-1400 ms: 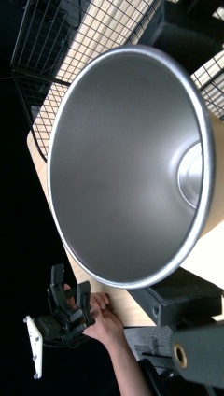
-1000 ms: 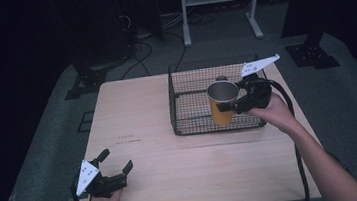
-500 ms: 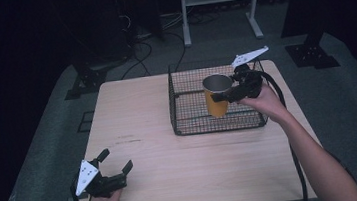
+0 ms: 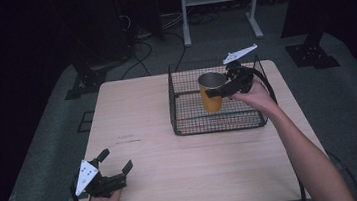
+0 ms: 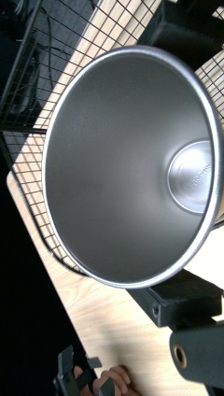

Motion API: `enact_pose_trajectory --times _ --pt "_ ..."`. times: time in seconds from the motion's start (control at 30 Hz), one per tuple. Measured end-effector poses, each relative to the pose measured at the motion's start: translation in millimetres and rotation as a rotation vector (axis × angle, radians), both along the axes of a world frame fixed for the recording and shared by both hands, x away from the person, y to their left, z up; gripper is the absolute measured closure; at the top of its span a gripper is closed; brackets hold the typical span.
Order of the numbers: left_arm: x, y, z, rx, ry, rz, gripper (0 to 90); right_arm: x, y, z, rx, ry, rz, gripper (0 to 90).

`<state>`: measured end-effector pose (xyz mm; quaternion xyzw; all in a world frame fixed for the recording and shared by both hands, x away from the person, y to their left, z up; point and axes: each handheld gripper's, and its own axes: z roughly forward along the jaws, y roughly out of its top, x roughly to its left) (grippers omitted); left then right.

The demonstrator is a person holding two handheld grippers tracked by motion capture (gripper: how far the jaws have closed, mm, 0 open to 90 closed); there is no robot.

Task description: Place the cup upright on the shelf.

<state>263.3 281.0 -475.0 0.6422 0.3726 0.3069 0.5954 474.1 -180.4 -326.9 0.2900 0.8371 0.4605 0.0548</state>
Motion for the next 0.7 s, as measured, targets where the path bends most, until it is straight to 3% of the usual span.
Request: enact_pose_trajectory --times 0.33,0.7 --pt "0.3 0.1 0.2 -0.001 0.004 -0.003 2.3 17.1 8.8 -11.1 -0.037 0.016 -0.012 12.5" --pt "0.3 0.8 0.0 -0.005 0.001 -0.004 2.3 34.3 10.5 -27.4 -0.052 0.013 -0.061 12.4"
